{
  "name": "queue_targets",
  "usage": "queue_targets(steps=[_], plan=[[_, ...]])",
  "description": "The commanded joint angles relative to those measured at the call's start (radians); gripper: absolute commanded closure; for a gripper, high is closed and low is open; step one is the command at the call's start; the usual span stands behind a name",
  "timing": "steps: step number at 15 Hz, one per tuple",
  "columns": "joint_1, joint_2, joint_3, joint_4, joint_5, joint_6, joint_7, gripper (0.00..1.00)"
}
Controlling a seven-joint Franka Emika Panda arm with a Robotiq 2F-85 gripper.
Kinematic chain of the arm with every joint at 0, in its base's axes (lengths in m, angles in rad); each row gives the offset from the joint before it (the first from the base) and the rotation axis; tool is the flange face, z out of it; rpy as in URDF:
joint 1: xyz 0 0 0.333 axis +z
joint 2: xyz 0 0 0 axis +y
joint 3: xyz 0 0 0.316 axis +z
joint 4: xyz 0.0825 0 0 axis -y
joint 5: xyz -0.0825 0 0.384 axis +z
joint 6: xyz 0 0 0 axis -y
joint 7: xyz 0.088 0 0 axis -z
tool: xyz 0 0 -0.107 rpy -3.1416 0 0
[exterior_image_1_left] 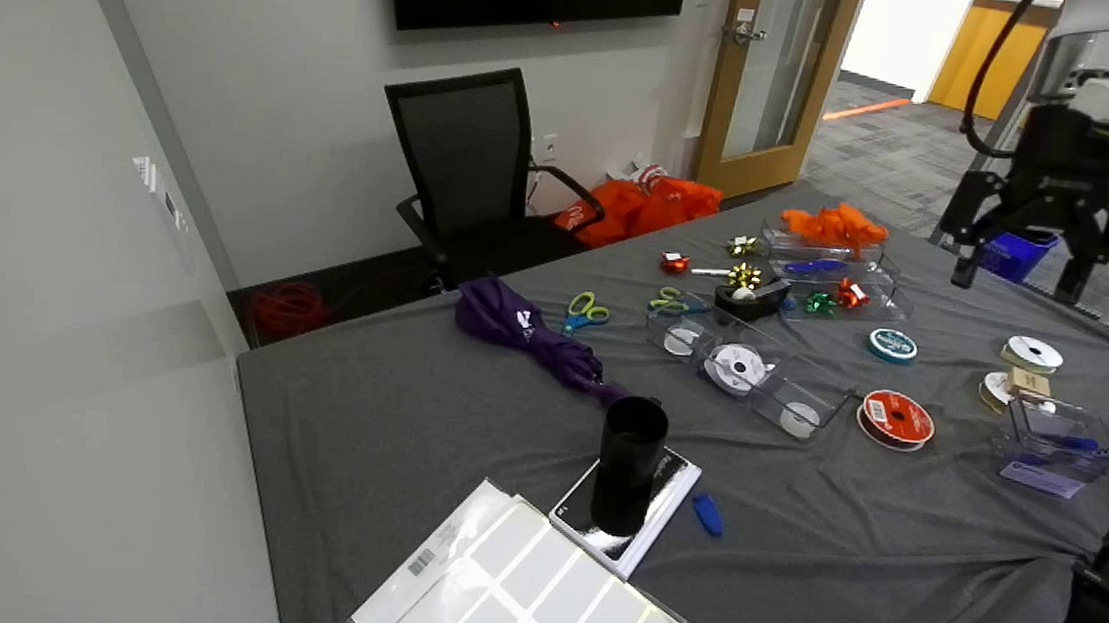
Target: Move the transparent tray to the left
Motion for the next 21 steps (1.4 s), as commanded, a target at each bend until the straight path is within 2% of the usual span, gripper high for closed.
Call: queue_targets(steps=[1, 4, 8, 12, 16, 21], plan=[[0.003, 0.101, 0.007, 0.072, 0.046, 0.045, 0.119, 0.0], [0.005, 0.158, 0.0, 0.092, 0.046, 0.101, 0.235, 0.0], [0.01, 0.226, -0.01, 0.075, 0.026, 0.236, 0.388, 0.0], [0.017, 0.3, -0.025, 0.058, 0.001, 0.349, 0.494, 0.0], [0.014, 0.386, -0.056, 0.065, -0.055, 0.426, 0.538, 0.0], [0.017, 0.475, -0.102, 0.067, -0.155, 0.462, 0.524, 0.0]])
